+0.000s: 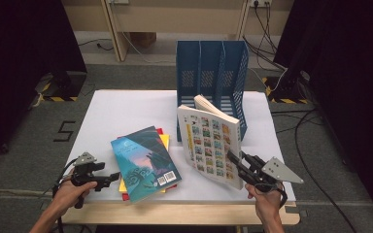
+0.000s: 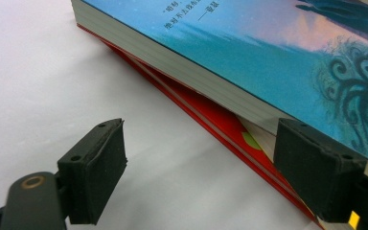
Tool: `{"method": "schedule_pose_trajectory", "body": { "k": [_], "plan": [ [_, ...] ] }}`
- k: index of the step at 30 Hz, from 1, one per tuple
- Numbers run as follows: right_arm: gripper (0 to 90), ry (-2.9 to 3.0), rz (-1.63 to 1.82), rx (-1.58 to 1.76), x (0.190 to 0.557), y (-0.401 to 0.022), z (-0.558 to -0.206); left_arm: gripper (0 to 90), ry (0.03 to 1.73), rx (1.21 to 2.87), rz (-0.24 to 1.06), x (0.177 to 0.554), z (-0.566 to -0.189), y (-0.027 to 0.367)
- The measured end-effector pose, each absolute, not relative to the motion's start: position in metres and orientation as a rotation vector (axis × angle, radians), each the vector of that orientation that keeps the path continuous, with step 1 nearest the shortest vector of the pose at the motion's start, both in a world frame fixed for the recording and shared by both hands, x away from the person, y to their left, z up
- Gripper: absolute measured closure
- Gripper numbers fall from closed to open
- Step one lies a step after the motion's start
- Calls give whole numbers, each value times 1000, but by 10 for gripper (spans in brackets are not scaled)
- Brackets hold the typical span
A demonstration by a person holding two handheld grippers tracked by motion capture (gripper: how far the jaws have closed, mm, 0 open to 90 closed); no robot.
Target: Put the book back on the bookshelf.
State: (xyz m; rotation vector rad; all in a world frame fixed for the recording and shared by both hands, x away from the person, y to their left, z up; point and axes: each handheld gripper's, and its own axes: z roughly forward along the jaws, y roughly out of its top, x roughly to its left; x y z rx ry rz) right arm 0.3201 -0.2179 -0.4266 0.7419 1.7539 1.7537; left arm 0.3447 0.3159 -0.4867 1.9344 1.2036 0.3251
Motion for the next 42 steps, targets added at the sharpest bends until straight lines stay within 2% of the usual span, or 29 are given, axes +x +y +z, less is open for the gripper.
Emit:
{"method": "schedule_pose_trajectory", "body": {
  "k": [19, 30, 42],
  "plan": [
    [724, 1819, 1610, 790, 287, -237, -437, 176, 1200, 1948, 323, 345, -488, 313],
    [679, 1792, 1655, 791, 292, -237, -433, 172, 1235, 1954, 336, 350, -492, 321],
    [663, 1806, 1637, 756, 302, -219, -422, 171, 1260, 1971, 420, 354, -496, 330]
  ]
}}
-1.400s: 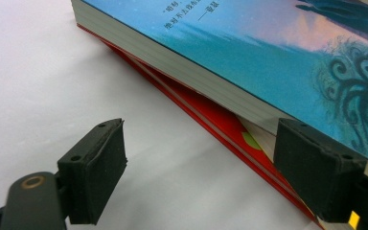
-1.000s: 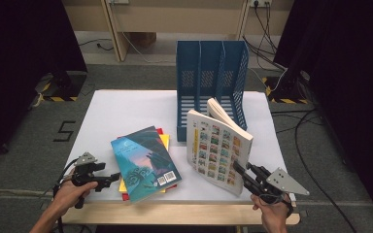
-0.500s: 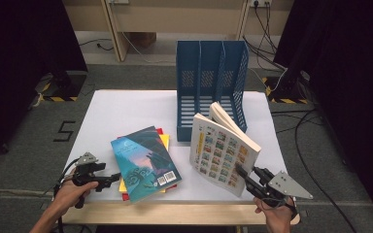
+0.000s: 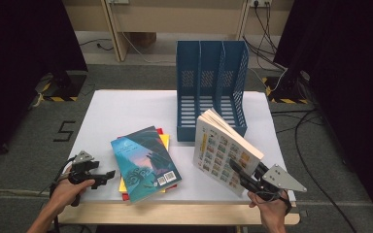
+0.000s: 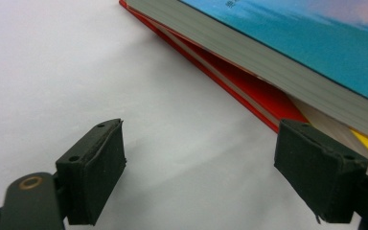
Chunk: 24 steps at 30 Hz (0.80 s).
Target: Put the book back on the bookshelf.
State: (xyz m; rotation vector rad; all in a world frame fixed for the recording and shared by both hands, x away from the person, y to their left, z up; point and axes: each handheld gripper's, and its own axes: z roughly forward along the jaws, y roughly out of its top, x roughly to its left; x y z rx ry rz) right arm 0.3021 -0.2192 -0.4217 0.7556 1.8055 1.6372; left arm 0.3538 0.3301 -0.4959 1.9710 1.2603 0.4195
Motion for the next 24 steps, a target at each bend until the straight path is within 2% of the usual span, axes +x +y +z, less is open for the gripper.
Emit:
{"method": "schedule_pose_trajectory", "body": {
  "k": [7, 10, 24],
  "plan": [
    [657, 1797, 1662, 776, 306, -216, -420, 165, 1270, 1987, 477, 355, -501, 332],
    [653, 1790, 1678, 775, 309, -214, -419, 135, 1233, 2015, 522, 355, -505, 329],
    [649, 1771, 1722, 796, 317, -209, -418, 113, 1210, 2000, 526, 355, -507, 331]
  ]
}}
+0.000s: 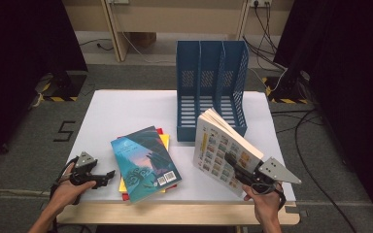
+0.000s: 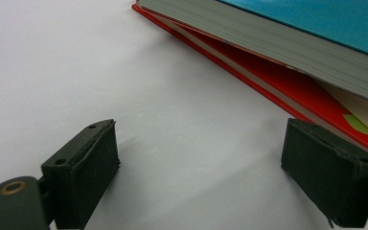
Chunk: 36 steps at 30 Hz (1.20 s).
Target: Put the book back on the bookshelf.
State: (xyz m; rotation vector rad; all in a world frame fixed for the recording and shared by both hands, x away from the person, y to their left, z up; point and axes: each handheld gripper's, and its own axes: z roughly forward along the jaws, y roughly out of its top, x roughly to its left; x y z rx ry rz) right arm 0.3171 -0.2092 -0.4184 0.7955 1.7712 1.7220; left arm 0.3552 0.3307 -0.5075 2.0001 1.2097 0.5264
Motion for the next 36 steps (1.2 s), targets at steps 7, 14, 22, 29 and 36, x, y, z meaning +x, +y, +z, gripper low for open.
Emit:
{"method": "schedule_pose_trajectory", "body": {
  "k": [7, 14, 22, 29, 36],
  "plan": [
    [653, 1760, 1735, 805, 318, -210, -420, 112, 1208, 1996, 527, 355, -508, 331],
    [689, 1762, 1745, 802, 317, -210, -421, 112, 1208, 1996, 528, 355, -508, 331],
    [731, 1766, 1730, 820, 315, -209, -416, 112, 1209, 1996, 526, 355, -508, 331],
    [738, 1779, 1730, 814, 321, -206, -405, 111, 1209, 1996, 526, 355, -508, 331],
    [739, 1764, 1755, 812, 315, -204, -391, 111, 1209, 1996, 526, 355, -508, 331]
  ]
}}
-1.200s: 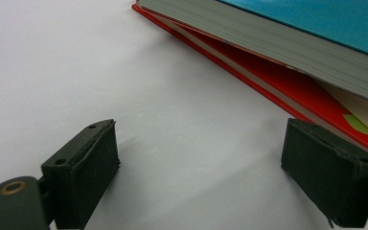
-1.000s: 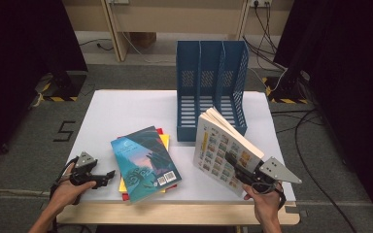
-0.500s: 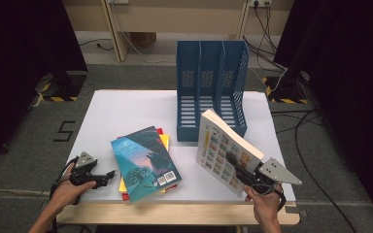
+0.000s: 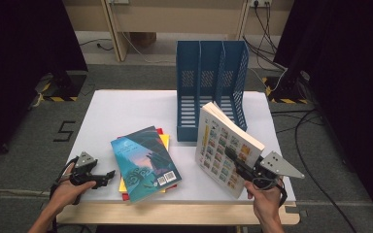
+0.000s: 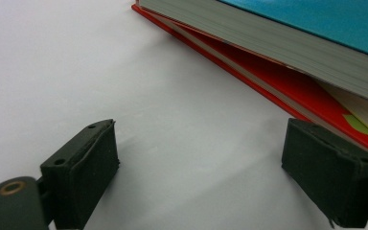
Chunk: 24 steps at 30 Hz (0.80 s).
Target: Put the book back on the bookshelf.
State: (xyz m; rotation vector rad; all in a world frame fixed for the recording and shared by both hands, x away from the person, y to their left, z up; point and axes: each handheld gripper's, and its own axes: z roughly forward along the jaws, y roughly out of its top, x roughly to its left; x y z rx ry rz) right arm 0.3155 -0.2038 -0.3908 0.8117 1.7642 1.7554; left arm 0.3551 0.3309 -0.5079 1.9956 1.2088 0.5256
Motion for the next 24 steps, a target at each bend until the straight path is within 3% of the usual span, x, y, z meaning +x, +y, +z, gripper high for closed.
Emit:
{"method": "schedule_pose_trajectory", "body": {
  "k": [24],
  "plan": [
    [740, 1743, 1787, 788, 325, -182, -346, 110, 1206, 1997, 525, 355, -508, 331]
  ]
}}
